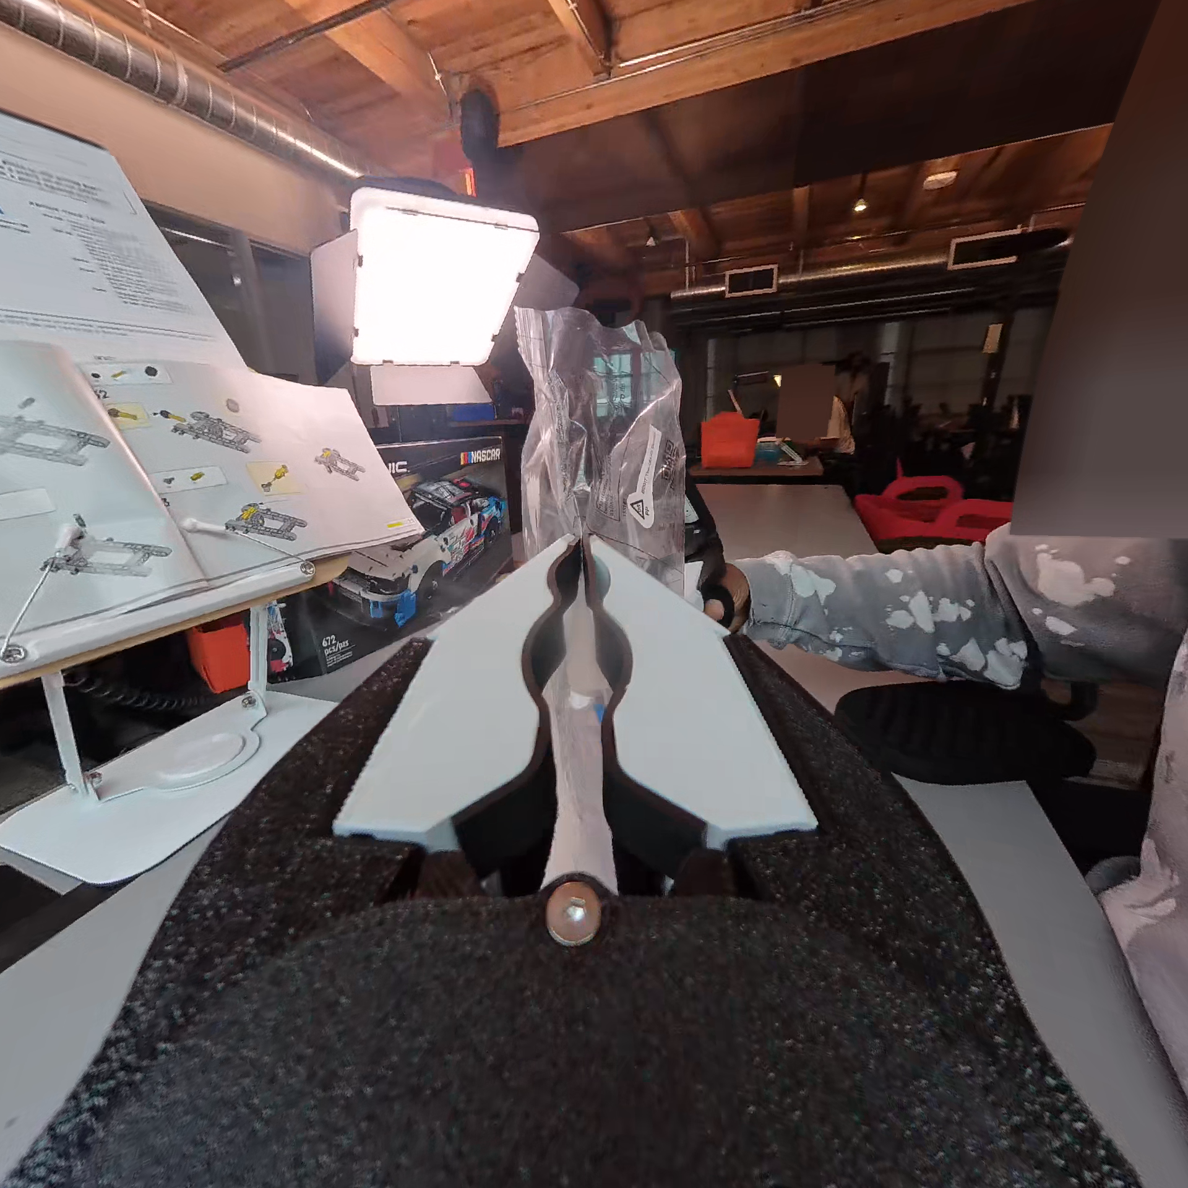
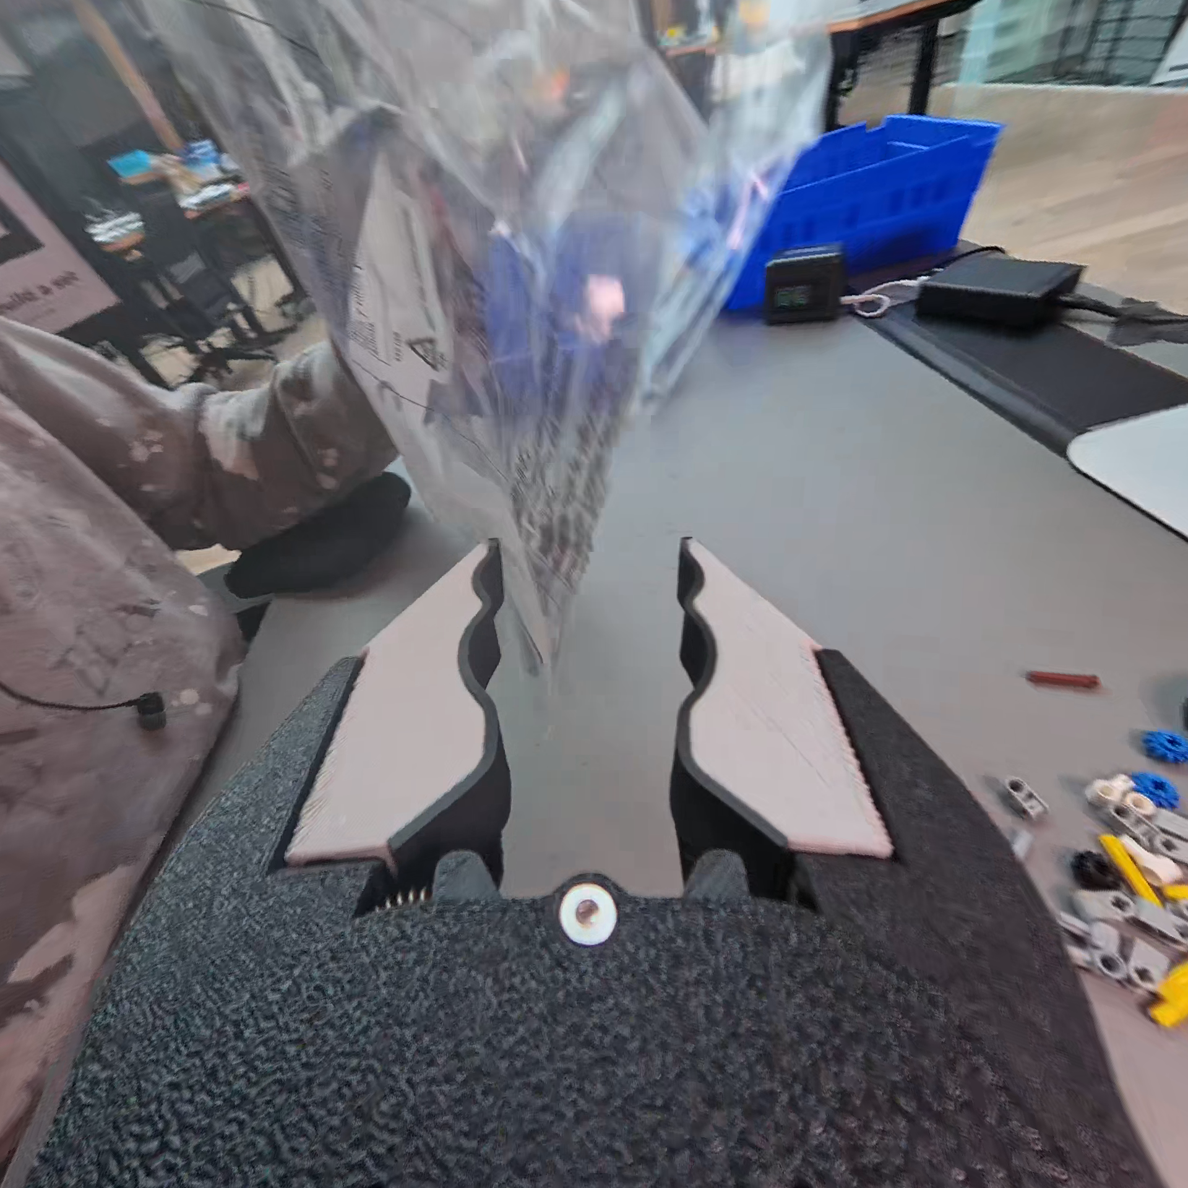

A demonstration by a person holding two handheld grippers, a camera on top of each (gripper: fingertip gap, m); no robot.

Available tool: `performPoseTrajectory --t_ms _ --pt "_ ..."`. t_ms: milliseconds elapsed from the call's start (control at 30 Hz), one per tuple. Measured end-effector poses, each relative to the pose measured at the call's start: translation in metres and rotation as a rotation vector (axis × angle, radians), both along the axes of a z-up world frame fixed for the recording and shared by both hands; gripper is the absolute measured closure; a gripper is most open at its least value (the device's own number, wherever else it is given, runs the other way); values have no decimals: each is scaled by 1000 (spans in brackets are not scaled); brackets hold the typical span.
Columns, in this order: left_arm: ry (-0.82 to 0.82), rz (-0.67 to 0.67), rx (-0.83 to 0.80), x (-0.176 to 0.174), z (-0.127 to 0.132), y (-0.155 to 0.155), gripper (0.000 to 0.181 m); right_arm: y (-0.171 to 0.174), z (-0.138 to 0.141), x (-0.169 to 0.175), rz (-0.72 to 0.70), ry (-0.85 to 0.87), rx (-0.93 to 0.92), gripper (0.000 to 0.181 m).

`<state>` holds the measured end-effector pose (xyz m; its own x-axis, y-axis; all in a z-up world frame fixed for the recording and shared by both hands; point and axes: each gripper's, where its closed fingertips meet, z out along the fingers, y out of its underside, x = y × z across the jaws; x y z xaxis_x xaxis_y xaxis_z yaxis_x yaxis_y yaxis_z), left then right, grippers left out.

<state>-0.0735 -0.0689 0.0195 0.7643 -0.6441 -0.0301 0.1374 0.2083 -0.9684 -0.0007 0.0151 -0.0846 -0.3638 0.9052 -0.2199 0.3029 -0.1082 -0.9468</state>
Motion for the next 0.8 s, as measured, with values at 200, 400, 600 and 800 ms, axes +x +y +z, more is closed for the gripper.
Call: performPoseTrajectory --t_ms 200,400,600,800 --pt "-60 -8 26 -23 4 -10 181 -7 21 13 56 71 74 176" --pt "-90 -74 -119 -28 -39 0 181 -12 0 27 91 23 104 181" --pt "-26 -74 -60 -28 -22 -12 181 -19 41 46 96 154 135 181" --pt "106 -229 -392 2 -107 -11 136 -29 -18 54 111 -4 124 156"
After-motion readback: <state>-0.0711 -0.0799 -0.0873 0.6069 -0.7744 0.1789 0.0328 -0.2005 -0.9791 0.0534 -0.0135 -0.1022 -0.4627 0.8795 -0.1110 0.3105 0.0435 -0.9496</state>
